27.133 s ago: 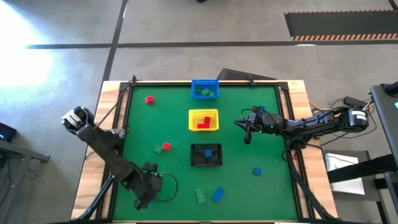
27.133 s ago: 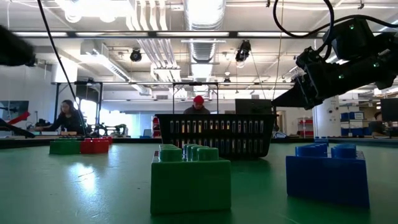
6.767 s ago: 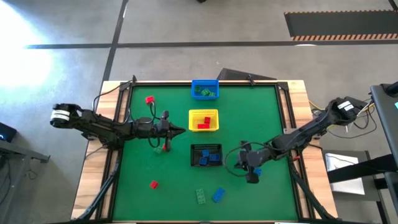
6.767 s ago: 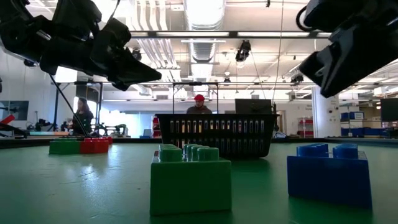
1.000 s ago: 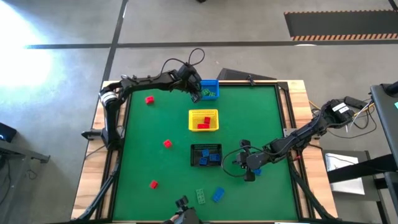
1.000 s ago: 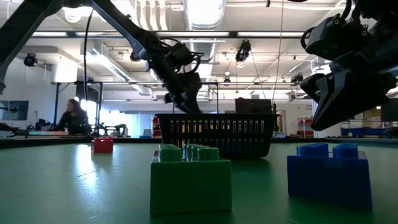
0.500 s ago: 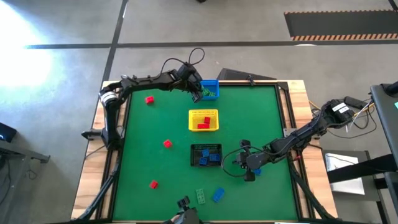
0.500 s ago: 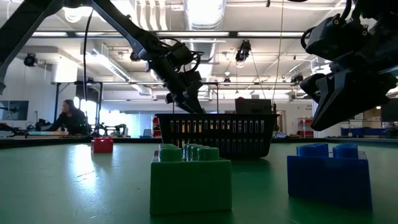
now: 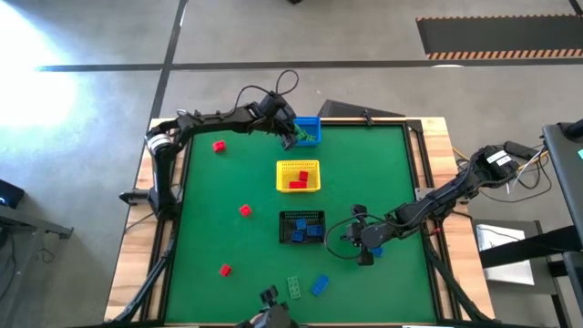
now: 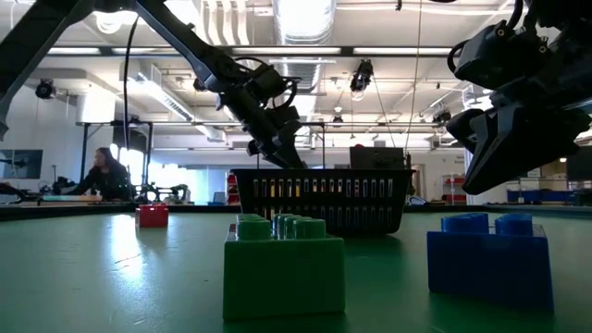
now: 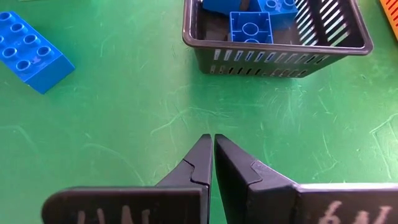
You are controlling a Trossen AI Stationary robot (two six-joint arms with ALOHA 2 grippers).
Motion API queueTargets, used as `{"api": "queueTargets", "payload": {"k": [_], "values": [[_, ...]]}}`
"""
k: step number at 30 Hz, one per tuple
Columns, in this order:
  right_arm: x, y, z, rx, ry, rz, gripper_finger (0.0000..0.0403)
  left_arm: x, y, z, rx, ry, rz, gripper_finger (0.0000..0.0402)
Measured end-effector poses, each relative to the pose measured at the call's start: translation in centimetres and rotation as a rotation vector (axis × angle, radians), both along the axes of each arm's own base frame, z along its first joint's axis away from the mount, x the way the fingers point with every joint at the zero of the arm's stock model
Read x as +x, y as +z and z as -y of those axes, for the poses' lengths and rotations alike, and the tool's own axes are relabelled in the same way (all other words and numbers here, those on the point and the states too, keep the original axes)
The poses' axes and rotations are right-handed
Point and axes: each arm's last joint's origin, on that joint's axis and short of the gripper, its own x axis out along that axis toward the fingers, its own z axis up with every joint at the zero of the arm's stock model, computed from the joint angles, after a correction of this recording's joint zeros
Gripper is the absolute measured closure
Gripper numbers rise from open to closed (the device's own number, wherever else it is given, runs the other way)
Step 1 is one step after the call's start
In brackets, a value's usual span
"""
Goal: Sort & place blocks by color
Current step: Put the green game piece into the blue bin
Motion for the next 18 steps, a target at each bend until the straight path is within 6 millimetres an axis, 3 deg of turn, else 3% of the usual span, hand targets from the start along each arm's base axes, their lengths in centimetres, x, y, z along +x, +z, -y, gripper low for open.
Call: {"api": "queueTargets", "payload": {"k": [7,15,18], "values": [[0.0,0.0,0.0,0.004,-0.005,-0.001,0.0394,0.0,-1.5,-1.5,0.004,0.027,0.011,0.0281],[0.0,0.0,0.0,0.000,0.000,-0.001,0.0394,0.3,-2.2,-1.7,-0.005,0.019,0.006,0.0280],[0.0,0.0,0.0,0.000,0.000,-0.001,0.0394,0.3,-2.0,-1.7,-0.003,0.020,0.009,0.0256]]}}
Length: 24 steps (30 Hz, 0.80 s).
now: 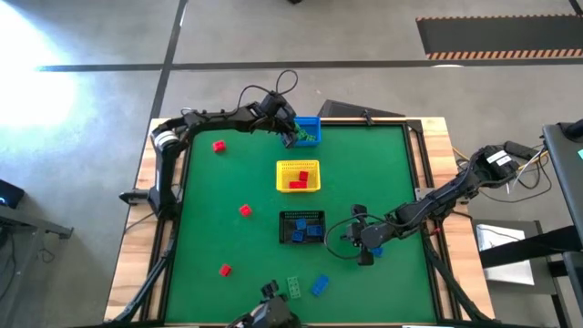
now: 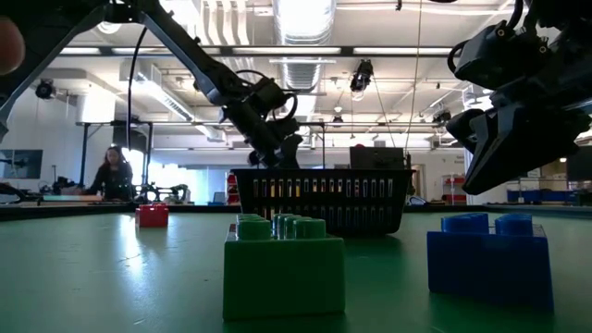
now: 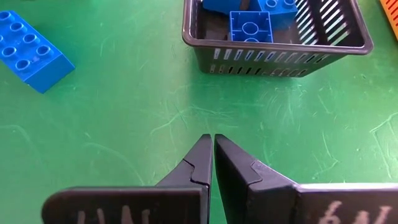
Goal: Sort & place blocks by color
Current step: Put the green game piece into the blue bin, then put the blue game piece into the black bin
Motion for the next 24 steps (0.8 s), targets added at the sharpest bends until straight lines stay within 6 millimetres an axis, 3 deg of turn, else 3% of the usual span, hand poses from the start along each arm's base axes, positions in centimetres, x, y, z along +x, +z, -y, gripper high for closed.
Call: {"api": "queueTargets", "payload": {"k": [5,10,17,24], "values": [[0.0,0.0,0.0,0.000,0.000,0.000,0.0394,0.1,0.4,0.0,0.008,-0.001,0.009,0.0214],[0.0,0.0,0.0,0.004,-0.005,-0.001,0.0394,-0.2,1.7,0.2,0.052,-0.018,0.033,0.0217],[-0.3,-0.5,0.2,-0.024,0.007,-0.002,0.0394,-2.0,3.2,1.8,0.156,-0.019,0.160,0.0285],[-0.8,-1.2,0.5,-0.020,0.036,0.121,0.0394,-6.2,2.8,5.9,0.234,-0.040,0.282,0.0369]]}}
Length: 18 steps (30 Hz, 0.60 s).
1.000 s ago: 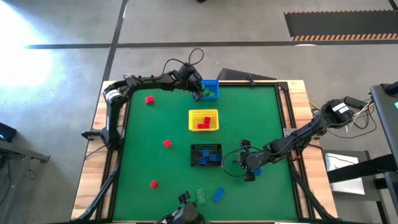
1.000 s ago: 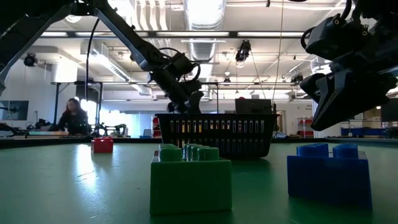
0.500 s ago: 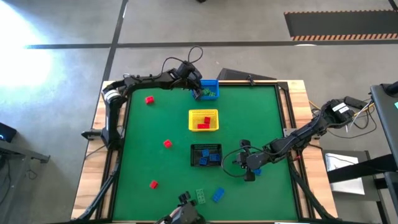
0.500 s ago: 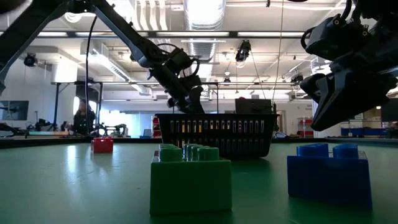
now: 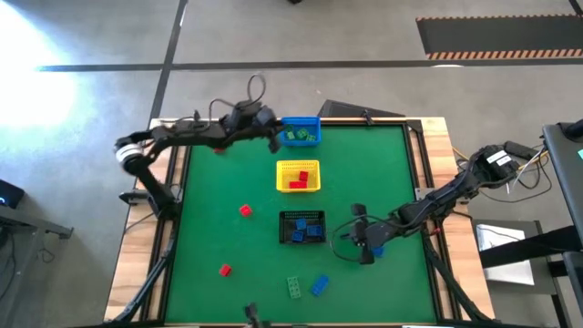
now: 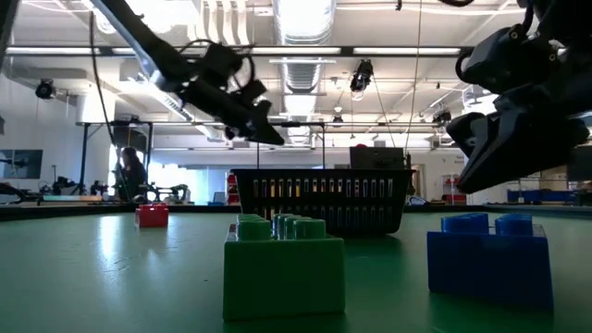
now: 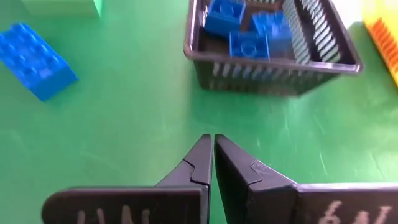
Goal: Sort & place blocks by color
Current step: Put the blue game piece into the black bin
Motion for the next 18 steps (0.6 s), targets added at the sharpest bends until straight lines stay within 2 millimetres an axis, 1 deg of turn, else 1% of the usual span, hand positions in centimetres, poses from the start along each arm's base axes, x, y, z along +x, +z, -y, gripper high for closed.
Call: {"api": "queueTargets", "payload": {"k": [3,5,12,15,18], "values": [[-0.1,0.0,0.0,0.007,0.017,0.055,0.0394,-2.0,-0.3,2.2,0.021,-0.025,0.034,0.0392],[-0.1,-0.1,0.1,0.015,0.017,0.073,0.0394,-3.4,-0.8,3.8,0.030,-0.043,0.050,0.0399],[0.1,0.3,-0.1,0.074,-0.022,0.091,0.0394,-7.5,-2.8,8.7,0.059,-0.116,0.164,0.0398],[0.5,0.8,-0.3,0.087,-0.023,0.109,0.0388,-8.9,-3.8,10.3,0.065,-0.142,0.210,0.0398],[0.8,1.1,-0.4,0.092,-0.020,0.117,0.0372,-10.2,-4.8,11.5,0.083,-0.166,0.244,0.0398]]}}
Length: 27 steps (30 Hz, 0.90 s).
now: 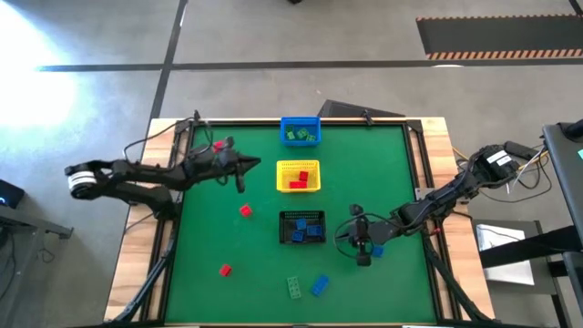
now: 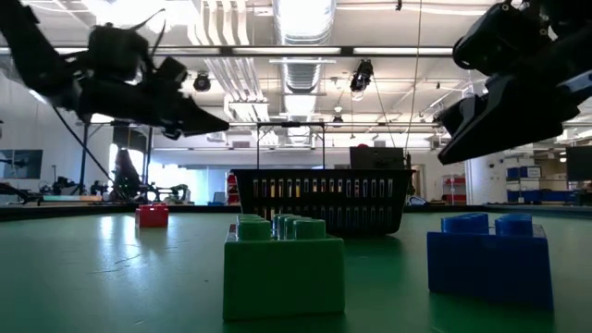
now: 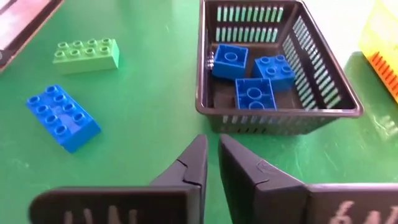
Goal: Sort & place blocks by color
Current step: Put the blue game piece into the black bin
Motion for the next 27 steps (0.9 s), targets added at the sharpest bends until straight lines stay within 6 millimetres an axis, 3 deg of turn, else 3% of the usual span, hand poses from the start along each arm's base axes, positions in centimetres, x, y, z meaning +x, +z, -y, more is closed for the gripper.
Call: {"api": "queueTargets", "payload": {"k": [7,16,27], "values": [[0.6,0.7,-0.4,0.003,0.025,-0.028,0.0306,-2.2,-1.0,1.2,0.044,-0.006,0.092,0.0398],[1.0,1.8,-1.4,0.023,0.037,-0.114,0.0202,-3.2,-1.8,1.9,0.045,-0.061,0.087,0.0398],[0.0,1.6,-2.9,0.048,0.062,-0.165,0.0095,-4.2,-1.7,2.4,0.054,-0.079,0.116,0.0398]]}}
